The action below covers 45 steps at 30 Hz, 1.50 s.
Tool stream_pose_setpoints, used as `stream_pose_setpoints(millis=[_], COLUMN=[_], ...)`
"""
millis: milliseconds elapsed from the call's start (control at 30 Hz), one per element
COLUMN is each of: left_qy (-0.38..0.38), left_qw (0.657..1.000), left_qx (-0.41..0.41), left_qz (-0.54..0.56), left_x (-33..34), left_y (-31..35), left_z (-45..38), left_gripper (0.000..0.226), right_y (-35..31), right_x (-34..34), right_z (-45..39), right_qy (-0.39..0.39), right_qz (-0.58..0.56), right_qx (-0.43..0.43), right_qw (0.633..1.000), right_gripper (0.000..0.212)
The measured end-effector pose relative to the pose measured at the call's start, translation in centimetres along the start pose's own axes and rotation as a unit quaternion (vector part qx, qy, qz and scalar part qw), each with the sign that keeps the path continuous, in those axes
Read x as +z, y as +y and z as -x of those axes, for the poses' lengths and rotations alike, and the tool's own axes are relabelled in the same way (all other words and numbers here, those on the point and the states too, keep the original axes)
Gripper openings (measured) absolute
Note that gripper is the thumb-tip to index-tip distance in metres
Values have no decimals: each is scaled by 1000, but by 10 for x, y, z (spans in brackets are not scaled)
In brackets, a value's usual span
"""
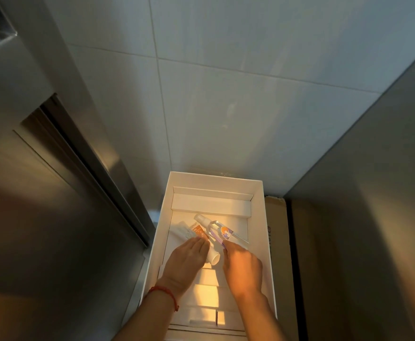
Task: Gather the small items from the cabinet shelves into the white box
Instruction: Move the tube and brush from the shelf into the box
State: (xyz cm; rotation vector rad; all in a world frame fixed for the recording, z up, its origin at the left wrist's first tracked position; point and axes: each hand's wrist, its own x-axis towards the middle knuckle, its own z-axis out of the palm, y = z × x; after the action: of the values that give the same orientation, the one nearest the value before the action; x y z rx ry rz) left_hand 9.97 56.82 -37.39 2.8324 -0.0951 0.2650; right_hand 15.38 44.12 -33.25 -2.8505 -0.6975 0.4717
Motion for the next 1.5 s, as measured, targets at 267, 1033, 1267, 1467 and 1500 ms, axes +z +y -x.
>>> stream_pose_setpoints(millis=[267,1033,1267,1467,1500], left_qy=[-84,-193,-138,-84,-79], left_qw=[996,977,984,992,992], left_qx=[-4,-48,-89,-90,-93], left_qz=[17,-71,-74,-31,-20], left_x=[7,-3,-13,-24,-22], left_y=[0,8,11,23,24], left_z=[3,3,2,4,5], left_gripper=[65,54,50,63,61], right_y=[2,7,3,-3,-3], right_x=[7,27,17,10,10], right_z=[-7,-13,-4,13,16], right_qy=[-47,-71,56,116,116], right_qz=[12,42,12,-9,-11], right_qx=[-27,-42,-64,-66,-67], right_qw=[998,996,996,991,991], right_gripper=[35,33,27,39,40])
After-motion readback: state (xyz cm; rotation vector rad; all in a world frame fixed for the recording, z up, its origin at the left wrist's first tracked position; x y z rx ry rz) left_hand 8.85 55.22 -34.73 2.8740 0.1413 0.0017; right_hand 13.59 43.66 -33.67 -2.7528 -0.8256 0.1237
